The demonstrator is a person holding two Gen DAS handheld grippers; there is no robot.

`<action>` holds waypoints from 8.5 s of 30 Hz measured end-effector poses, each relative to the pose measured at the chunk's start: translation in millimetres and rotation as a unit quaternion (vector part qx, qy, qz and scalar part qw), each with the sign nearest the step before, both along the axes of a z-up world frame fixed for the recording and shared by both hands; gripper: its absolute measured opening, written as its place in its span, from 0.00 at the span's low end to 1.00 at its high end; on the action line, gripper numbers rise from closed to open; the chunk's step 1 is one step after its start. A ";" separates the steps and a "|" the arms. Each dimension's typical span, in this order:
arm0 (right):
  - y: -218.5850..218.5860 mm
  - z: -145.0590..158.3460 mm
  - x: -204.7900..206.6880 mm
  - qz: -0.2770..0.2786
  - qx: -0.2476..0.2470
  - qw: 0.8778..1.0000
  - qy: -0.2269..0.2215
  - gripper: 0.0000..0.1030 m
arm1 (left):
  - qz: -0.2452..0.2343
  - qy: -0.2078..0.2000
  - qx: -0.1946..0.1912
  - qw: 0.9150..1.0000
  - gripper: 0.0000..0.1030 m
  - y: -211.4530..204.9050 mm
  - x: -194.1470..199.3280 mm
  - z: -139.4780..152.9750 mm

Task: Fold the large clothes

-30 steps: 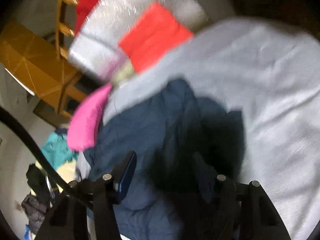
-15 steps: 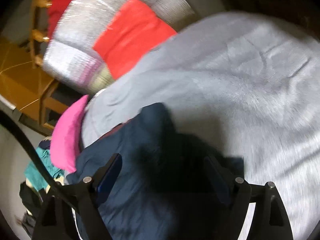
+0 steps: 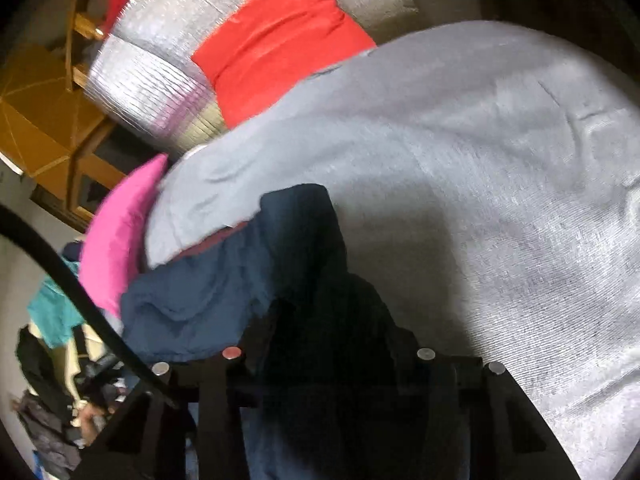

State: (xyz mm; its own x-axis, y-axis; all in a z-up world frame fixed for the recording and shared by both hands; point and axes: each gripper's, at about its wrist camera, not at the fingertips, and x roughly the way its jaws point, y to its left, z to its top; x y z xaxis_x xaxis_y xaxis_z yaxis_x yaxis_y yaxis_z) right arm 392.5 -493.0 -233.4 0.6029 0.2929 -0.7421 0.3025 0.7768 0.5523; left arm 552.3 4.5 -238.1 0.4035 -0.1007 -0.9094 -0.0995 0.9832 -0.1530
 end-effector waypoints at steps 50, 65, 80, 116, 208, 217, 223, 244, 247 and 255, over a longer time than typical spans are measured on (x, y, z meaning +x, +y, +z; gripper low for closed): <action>30.0 -12.6 -123.3 0.007 0.121 0.992 -0.032 0.86 | -0.034 0.047 -0.195 0.979 0.92 34.0 -138.0 -3.4; 50.9 -19.0 -123.3 0.012 0.086 0.996 -0.016 0.78 | -0.014 0.029 -0.193 0.981 0.76 36.6 -141.8 -2.6; 50.0 -15.7 -125.3 -0.018 0.085 0.996 -0.034 0.61 | -0.006 0.005 -0.202 0.979 0.54 36.2 -153.7 5.0; 72.9 28.4 -150.7 -0.014 -0.002 0.996 -0.089 0.51 | -0.030 -0.053 -0.163 0.985 0.24 21.3 -182.3 44.4; 51.5 0.5 -312.4 -0.219 0.170 0.958 -0.066 0.68 | 0.063 -0.050 -0.291 0.953 0.70 62.7 -308.2 1.0; 59.0 70.3 -289.4 -0.151 0.055 0.978 -0.131 0.60 | 0.016 -0.165 -0.129 0.978 0.73 37.0 -304.5 73.2; 86.3 53.9 -217.5 -0.088 0.003 0.994 -0.068 0.50 | -0.063 -0.113 -0.021 0.991 0.77 -7.9 -261.1 57.6; 160.7 43.9 -178.8 0.010 -0.043 0.997 -0.068 0.51 | -0.133 -0.172 0.076 0.973 0.83 -63.1 -290.6 44.6; 171.9 32.3 -169.9 0.029 -0.080 0.996 -0.041 0.52 | -0.137 -0.177 0.096 0.970 0.83 -69.8 -291.0 39.8; 162.4 25.6 -172.8 0.038 -0.057 0.997 -0.043 0.55 | -0.142 -0.179 0.105 0.968 0.85 -73.1 -296.2 36.3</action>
State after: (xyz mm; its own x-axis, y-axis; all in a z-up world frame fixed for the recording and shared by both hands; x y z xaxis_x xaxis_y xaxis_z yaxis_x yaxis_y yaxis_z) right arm 219.7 -330.6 -207.8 0.6452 0.2563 -0.7197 0.1965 0.8546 0.4806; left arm 256.1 -68.6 -201.8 0.6792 -0.0819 -0.7293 0.2015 0.9764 0.0781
